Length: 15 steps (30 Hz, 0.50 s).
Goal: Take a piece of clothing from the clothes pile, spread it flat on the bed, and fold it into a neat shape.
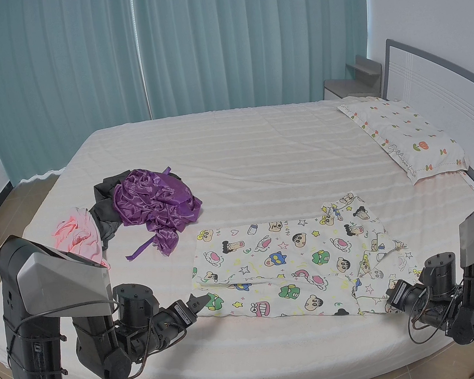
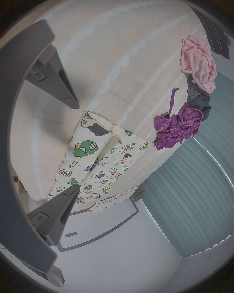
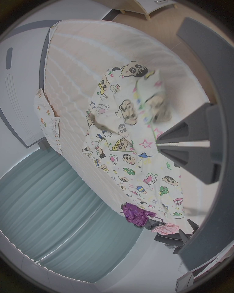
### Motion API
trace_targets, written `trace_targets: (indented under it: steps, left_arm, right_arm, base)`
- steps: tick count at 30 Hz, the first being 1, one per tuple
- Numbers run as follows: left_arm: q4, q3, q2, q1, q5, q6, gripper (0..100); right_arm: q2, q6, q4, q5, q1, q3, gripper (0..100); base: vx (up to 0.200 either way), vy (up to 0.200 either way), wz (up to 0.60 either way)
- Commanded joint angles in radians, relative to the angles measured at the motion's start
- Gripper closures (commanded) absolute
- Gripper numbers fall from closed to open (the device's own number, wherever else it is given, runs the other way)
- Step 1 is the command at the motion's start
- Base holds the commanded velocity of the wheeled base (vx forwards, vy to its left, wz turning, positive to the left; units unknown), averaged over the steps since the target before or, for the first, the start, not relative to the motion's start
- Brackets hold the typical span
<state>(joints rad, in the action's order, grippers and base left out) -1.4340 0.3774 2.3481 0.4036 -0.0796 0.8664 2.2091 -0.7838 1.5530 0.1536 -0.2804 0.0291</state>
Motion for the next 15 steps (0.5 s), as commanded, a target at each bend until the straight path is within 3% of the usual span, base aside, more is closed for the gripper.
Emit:
trace_targets:
  steps: [1,9,10,15]
  left_arm:
    - [0.0,0.0,0.002,0.0,0.0,0.0,0]
    - [0.0,0.0,0.002,0.0,0.0,0.0,0]
    - [0.0,0.0,0.002,0.0,0.0,0.0,0]
    - [0.0,0.0,0.002,0.0,0.0,0.0,0]
  right_arm:
    - [0.015,0.005,0.018,0.001,-0.011,-0.011,0]
    - [-0.031,0.026,0.018,0.0,0.007,-0.02,0]
    - [-0.023,0.034,0.018,-0.009,0.073,-0.009,0]
    - [0.004,0.061,0.018,-0.086,0.205,0.044,0]
  base:
    - [0.0,0.0,0.0]
    - [0.0,0.0,0.0]
    - [0.0,0.0,0.0]
    - [0.0,0.0,0.0]
